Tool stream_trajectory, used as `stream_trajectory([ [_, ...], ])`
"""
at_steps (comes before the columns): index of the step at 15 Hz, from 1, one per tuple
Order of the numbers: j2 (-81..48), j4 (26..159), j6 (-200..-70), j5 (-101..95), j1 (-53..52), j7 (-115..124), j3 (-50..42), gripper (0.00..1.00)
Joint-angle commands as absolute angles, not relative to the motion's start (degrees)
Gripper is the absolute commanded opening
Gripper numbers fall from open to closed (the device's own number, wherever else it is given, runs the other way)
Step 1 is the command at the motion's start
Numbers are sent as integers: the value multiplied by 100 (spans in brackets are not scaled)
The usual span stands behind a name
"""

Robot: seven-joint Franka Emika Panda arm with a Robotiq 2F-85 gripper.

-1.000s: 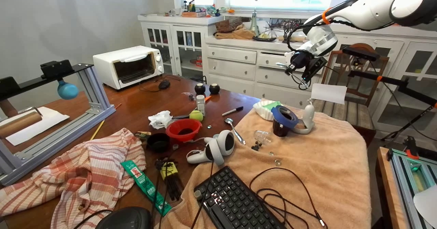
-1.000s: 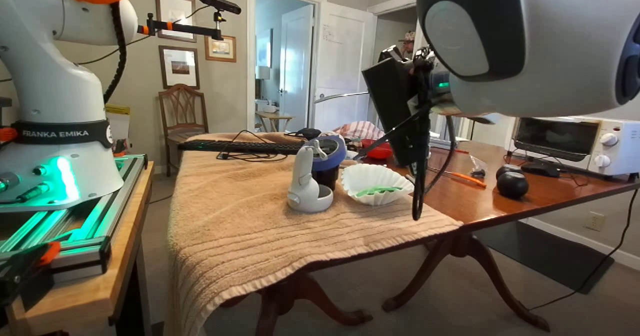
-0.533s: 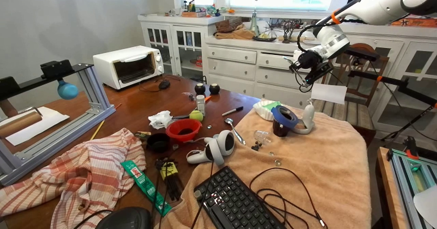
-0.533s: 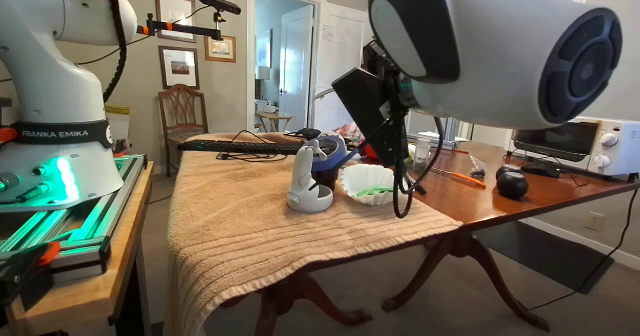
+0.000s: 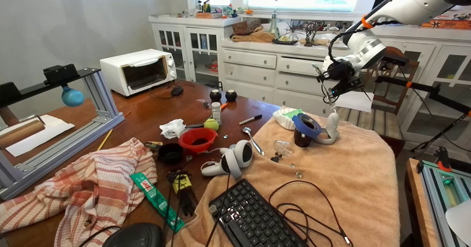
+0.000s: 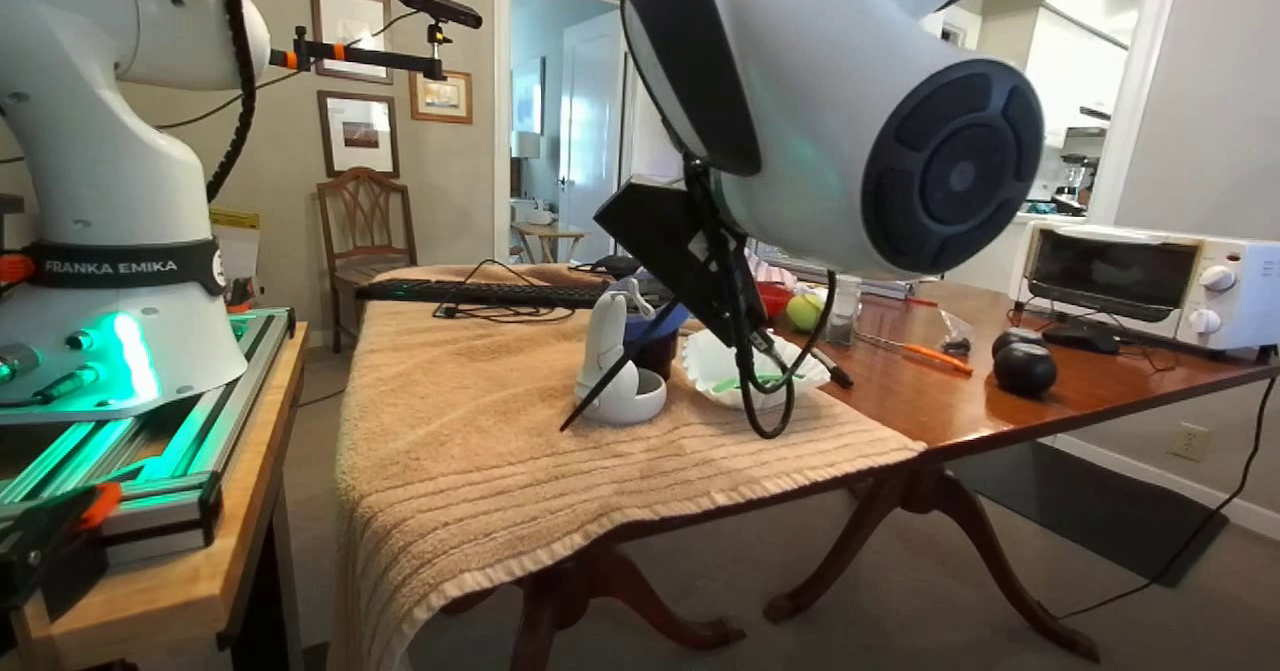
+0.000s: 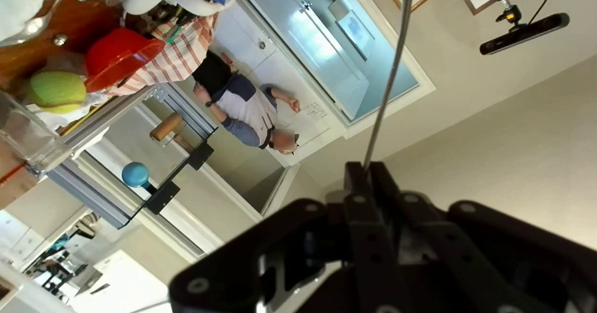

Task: Put the spoon inside the black cup

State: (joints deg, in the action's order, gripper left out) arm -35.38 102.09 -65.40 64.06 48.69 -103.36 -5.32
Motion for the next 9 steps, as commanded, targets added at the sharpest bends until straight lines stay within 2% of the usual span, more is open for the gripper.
stream_trajectory([
  [1,-3065,10983,-6901,6862,4444,-10849,-892,2],
  [9,-2727,11655,-7782,7619,3594,-12015,-1279,2],
])
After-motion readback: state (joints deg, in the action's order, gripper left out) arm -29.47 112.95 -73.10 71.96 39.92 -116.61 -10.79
